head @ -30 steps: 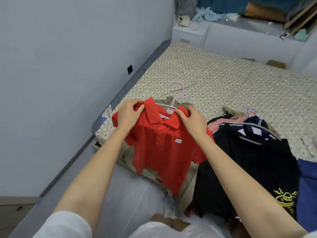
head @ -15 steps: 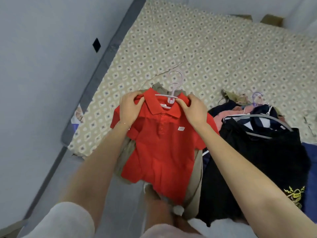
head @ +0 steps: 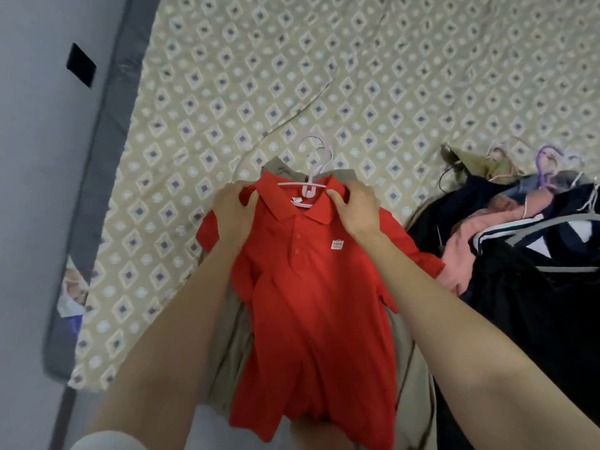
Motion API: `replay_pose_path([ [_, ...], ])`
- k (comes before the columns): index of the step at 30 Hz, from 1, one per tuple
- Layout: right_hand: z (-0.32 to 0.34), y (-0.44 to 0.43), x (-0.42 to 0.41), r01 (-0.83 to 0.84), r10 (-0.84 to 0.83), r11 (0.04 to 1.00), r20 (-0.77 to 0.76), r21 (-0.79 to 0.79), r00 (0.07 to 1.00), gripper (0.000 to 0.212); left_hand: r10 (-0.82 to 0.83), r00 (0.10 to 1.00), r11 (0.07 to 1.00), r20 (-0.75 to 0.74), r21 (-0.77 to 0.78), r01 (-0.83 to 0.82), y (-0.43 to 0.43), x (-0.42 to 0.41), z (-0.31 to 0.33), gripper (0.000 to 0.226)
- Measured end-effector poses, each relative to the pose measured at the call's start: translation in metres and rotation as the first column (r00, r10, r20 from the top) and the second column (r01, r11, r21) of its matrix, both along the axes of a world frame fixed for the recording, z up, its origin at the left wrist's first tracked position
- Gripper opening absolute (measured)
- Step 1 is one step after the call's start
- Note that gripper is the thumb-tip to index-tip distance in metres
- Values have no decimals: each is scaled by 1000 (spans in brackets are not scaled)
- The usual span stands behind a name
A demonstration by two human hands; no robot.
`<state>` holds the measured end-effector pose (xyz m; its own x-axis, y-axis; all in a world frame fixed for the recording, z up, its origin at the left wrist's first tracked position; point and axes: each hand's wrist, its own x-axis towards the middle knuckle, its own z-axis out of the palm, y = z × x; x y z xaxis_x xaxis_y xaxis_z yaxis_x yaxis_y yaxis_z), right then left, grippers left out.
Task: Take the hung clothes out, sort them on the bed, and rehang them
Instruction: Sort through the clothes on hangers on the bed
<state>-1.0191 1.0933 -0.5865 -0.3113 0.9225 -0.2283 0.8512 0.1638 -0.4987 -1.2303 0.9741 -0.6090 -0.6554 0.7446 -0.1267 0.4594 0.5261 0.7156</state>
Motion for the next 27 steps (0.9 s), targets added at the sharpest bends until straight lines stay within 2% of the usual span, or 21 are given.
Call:
replay_pose_path([
  [5,-38,11,4,-10,17,995,67,-103,998,33,-69,996,996,50,-45,72,11,-1,-38,36],
  [8,-40,8,9,-32,42,993,85,-110,995,38,-66,998,997,-19,-49,65,13,4,-43,30],
  [11,-25,-1,19,-53,62,996,125,-72,990,49,-93,992,995,-91,-42,89,13,10,-32,35],
  [16,21,-19,56,-87,83,996,192,11,978,61,-297,931,953,-212,-126,275,9,44,21,48],
  [19,59,-32,88,-90,85,996,222,13,971,67,-406,860,914,-309,-166,371,4,77,61,53],
  [27,151,-94,218,-113,90,989,221,94,971,73,-445,791,895,-421,-189,403,-38,221,153,60],
])
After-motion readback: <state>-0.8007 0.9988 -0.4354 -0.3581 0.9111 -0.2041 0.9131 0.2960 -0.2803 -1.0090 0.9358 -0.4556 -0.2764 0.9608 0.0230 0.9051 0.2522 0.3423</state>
